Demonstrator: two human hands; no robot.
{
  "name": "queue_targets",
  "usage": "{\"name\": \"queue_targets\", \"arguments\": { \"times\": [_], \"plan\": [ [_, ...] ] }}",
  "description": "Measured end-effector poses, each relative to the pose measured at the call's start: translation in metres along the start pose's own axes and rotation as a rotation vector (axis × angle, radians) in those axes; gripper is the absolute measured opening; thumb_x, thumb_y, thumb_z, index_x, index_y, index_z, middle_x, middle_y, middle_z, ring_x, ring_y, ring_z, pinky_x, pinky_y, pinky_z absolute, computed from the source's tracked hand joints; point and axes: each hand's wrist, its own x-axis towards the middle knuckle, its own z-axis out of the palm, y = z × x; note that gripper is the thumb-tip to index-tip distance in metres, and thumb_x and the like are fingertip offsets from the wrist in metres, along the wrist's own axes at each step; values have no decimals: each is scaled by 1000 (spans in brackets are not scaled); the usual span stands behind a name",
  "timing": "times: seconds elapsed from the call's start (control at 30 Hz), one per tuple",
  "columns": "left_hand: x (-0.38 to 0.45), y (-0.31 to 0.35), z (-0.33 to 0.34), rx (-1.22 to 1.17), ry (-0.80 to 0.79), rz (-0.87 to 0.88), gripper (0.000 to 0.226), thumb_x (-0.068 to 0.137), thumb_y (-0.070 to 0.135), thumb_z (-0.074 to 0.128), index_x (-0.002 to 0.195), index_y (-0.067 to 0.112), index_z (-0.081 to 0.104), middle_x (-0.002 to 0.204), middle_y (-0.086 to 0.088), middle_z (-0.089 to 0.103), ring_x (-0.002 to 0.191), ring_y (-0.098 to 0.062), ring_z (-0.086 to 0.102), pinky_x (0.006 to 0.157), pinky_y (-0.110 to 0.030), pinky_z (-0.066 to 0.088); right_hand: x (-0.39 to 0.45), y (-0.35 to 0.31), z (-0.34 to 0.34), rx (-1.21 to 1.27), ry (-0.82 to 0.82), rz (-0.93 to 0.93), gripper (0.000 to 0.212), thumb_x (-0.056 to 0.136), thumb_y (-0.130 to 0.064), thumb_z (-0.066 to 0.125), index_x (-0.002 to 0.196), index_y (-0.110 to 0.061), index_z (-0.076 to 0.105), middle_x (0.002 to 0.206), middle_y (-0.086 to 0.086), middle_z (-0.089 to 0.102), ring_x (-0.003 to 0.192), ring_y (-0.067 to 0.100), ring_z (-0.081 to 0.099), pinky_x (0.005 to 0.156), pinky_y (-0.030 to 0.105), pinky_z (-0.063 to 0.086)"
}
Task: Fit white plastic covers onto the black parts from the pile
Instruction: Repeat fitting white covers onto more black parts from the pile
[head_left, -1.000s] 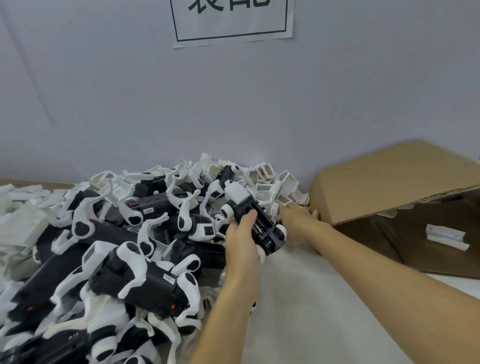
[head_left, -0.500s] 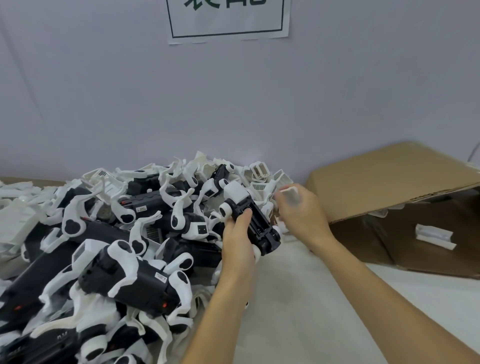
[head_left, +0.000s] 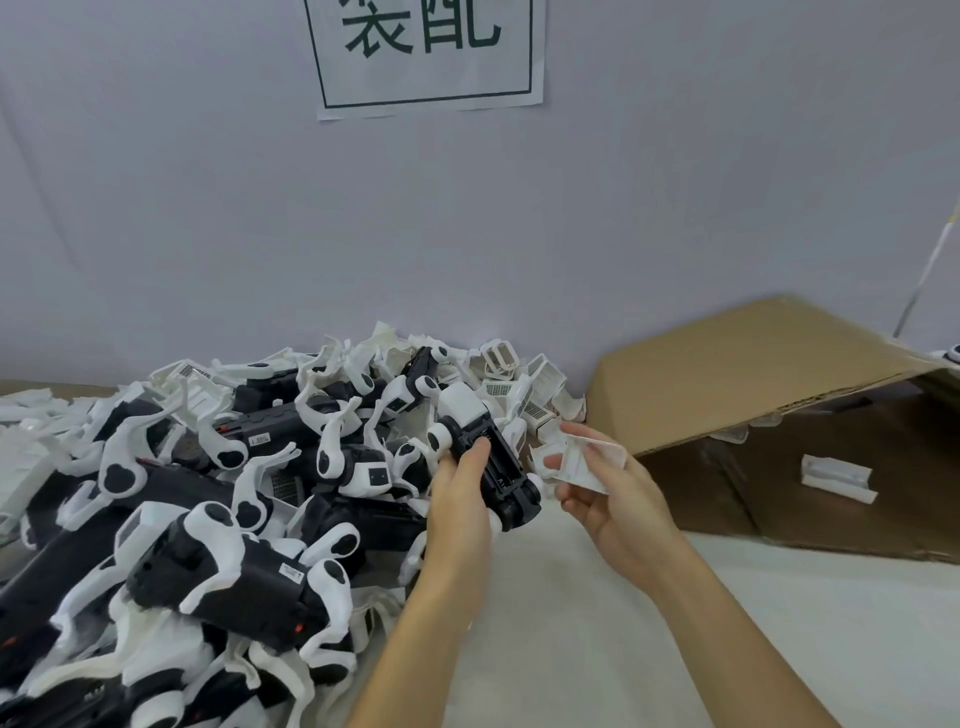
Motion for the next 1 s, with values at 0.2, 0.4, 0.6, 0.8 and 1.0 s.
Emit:
{"name": "queue_targets", "arguments": {
  "times": [0.2, 0.4, 0.6, 0.8, 1.0],
  "plan": [
    [-1, -1, 0, 27, -7, 26, 25, 98, 31, 58, 118, 20, 66, 108, -3, 75, 109, -24, 68, 105, -48, 48, -6, 15, -2, -125, -160, 18, 35, 85, 4, 59, 107, -21, 68, 94, 11, 49, 63, 20, 52, 63, 27, 48],
    [-1, 0, 0, -14, -11, 12, 27, 98, 31, 57, 121, 20, 66, 114, -6, 74, 109, -26, 69, 104, -48, 49, -5, 8, -14, -75, -313, 159, 64, 71, 9, 74, 127, -11, 51, 112, 12, 44, 97, 28, 60, 91, 28, 54],
    [-1, 1, 0, -17, -28, 17, 24, 99, 30, 57, 120, 22, 66, 113, -5, 74, 111, -28, 68, 106, -49, 46, -5, 6, -5, -370, -122, 72, 69, 75, -69, 55, 125, -23, 62, 104, 14, 70, 74, 26, 72, 60, 28, 55],
    [-4, 1, 1, 69, -86, 80, 13, 100, 31, 57, 110, 35, 65, 107, 10, 75, 109, -13, 68, 100, -35, 50, 0, -8, 6, -621, 7, -204, 78, 80, -71, 46, 99, 2, 67, 84, 24, 68, 66, 21, 67, 52, 24, 52],
    [-4, 0, 0, 193, -146, 172, 15, 104, 31, 49, 104, 43, 59, 96, 25, 73, 93, 8, 67, 62, -3, 47, -10, -35, 35, -945, -57, -458, 59, 84, -68, 52, 90, -12, 72, 73, 7, 70, 71, 25, 67, 69, 47, 56]
  ]
}}
